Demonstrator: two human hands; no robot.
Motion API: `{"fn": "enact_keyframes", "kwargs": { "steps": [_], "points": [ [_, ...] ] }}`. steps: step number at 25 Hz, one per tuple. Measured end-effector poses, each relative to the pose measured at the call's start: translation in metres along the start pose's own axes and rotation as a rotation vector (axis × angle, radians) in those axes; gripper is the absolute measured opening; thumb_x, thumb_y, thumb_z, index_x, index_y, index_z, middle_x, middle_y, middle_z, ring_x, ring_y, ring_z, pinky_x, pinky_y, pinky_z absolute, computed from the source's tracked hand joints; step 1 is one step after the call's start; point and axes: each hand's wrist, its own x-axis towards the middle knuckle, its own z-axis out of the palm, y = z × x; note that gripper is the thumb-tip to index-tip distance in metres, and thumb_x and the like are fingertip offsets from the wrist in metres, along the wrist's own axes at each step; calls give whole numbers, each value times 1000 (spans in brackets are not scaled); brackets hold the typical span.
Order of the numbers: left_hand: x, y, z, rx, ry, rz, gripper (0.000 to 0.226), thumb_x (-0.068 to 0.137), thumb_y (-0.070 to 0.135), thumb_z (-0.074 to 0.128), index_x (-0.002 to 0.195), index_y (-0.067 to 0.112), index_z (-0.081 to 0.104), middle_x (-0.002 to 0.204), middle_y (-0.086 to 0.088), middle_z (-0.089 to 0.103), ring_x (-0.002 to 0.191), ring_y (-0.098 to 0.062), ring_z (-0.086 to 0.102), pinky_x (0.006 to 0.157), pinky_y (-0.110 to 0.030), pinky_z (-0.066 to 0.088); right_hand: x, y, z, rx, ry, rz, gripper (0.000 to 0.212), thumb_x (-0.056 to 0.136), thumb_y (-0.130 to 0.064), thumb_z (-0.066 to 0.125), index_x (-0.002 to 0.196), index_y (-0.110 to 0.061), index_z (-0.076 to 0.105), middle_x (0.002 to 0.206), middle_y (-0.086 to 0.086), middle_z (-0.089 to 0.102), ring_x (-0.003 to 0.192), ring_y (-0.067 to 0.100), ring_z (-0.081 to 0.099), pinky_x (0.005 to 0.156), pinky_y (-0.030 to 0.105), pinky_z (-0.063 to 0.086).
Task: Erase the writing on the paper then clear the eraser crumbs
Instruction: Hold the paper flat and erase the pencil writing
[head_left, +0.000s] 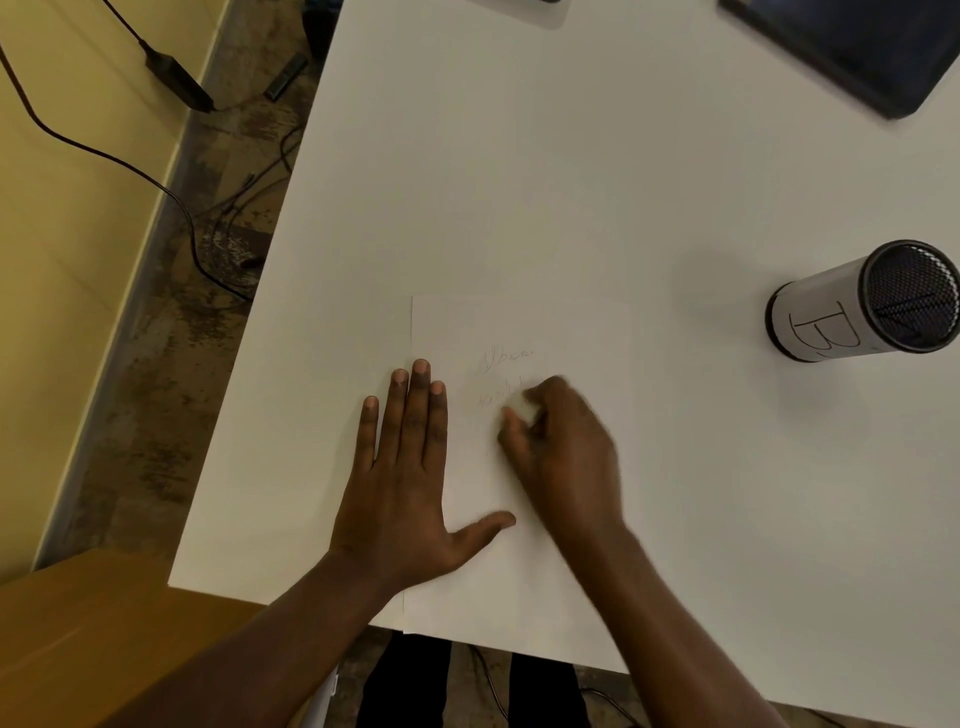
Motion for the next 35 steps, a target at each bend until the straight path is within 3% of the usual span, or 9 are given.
{"fn": "enact_keyframes", "kwargs": {
  "steps": [2,7,12,16,21,26,31,35],
  "points": [
    [0,1,-1,1,-6,-2,130,82,94,36,163,-3,4,174,-23,-4,162,-39,-1,129,-63,14,12,4,-7,13,84,96,17,90,-26,65,97,-15,54,82,-4,56,67,14,52,58,27,40],
    [0,-1,1,-18,10,13,125,82,83,46,163,-3,6,174,-23,-2,162,-39,0,127,-65,17,-26,-22,13,37,-112,-73,15,92,-30,63,95,-18,53,80,-8,52,67,11,50,54,24,37],
    [1,1,-1,0,-15,-2,130,82,93,37,163,-3,3,174,-23,-4,162,-39,-2,129,-63,14,7,6,-9,48,76,137,17,89,-24,66,93,-16,52,78,-4,55,63,14,51,57,26,36],
    [0,-1,0,-13,-6,-1,123,83,84,41,164,-2,5,174,-22,-4,162,-39,-1,127,-65,17,-26,-23,14,49,-45,-24,15,90,-27,65,93,-20,53,78,-9,53,65,10,51,52,25,41],
    [2,1,-2,11,-22,-1,131,81,94,36,163,-3,5,174,-23,-4,162,-39,-2,129,-63,15,1,11,-13,17,100,194,18,89,-31,65,92,-20,51,76,-9,54,63,11,51,58,25,35],
    [0,-1,0,-9,-6,-2,121,84,83,37,164,-3,5,174,-23,-3,162,-39,-2,127,-65,17,-33,-21,15,-29,-14,-18,17,89,-34,66,93,-21,55,78,-9,60,67,9,53,53,24,36],
    [1,2,-2,7,-16,4,132,81,94,37,163,-3,3,174,-23,-6,162,-39,-4,129,-63,13,-3,17,-16,-35,120,219,19,90,-34,62,93,-21,49,79,-9,56,69,16,56,54,25,34],
    [-1,0,0,-12,-2,5,124,84,86,38,164,-2,4,174,-22,-4,162,-38,-3,128,-64,16,-30,-20,13,-17,18,1,17,89,-32,66,94,-20,55,79,-10,58,66,10,53,51,23,35]
  ]
}}
